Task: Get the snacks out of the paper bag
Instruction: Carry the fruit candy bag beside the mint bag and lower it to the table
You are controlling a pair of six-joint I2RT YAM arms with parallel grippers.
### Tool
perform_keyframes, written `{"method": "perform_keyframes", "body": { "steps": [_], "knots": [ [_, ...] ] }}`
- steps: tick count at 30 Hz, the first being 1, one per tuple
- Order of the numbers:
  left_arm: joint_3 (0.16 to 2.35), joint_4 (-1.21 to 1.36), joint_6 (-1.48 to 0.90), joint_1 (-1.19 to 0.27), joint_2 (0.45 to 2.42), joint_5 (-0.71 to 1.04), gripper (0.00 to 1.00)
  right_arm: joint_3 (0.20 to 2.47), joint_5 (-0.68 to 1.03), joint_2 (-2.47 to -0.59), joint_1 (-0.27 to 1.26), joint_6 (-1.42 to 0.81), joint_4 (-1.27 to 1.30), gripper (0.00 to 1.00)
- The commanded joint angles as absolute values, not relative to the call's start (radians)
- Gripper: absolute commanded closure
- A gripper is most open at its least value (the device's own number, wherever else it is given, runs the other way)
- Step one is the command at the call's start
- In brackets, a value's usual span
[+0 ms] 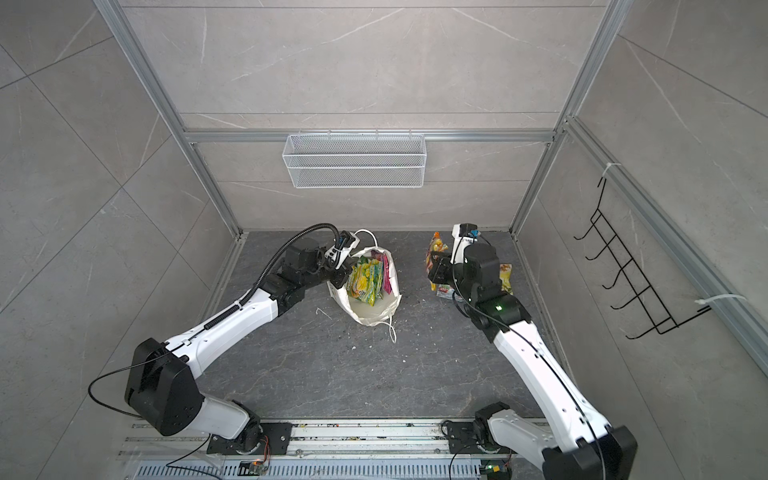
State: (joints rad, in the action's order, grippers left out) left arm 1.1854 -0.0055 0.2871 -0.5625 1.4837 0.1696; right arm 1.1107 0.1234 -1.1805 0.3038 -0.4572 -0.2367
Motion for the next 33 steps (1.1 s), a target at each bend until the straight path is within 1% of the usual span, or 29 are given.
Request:
{"method": "perform_keyframes", "body": {
  "steps": [1,6,8,11,15,21,23,25,33],
  "knots": [
    [1.206,0.031,0.264,-0.563,1.477,0.150,1.00,1.178,0.293,-1.312,0.259,-0.513,-0.236,1.00],
    [1.211,0.019,0.268,-0.563,1.482,0.151,1.00,1.262,0.383,-1.509,0.240,-0.482,-0.238,1.00],
    [1.209,0.018,0.270,-0.563,1.480,0.147,1.00,1.286,0.390,-1.574,0.240,-0.473,-0.245,1.00],
    [1.204,0.023,0.272,-0.565,1.476,0.143,1.00,1.312,0.435,-1.640,0.227,-0.479,-0.234,1.00],
    [1.201,0.028,0.272,-0.564,1.476,0.142,1.00,1.343,0.446,-1.715,0.215,-0.477,-0.229,1.00],
    [1.199,0.031,0.272,-0.563,1.479,0.142,1.00,1.457,0.476,-1.841,0.188,-0.423,-0.337,1.00],
    [1.198,0.031,0.272,-0.564,1.477,0.142,1.00,1.506,0.437,-1.880,0.178,-0.403,-0.408,1.00],
    [1.197,0.031,0.268,-0.563,1.474,0.142,1.00,1.540,0.441,-1.922,0.168,-0.375,-0.442,1.00],
    [1.195,0.040,0.255,-0.563,1.474,0.151,1.00,1.733,0.286,-2.056,0.161,-0.216,-0.716,1.00]
  ]
}}
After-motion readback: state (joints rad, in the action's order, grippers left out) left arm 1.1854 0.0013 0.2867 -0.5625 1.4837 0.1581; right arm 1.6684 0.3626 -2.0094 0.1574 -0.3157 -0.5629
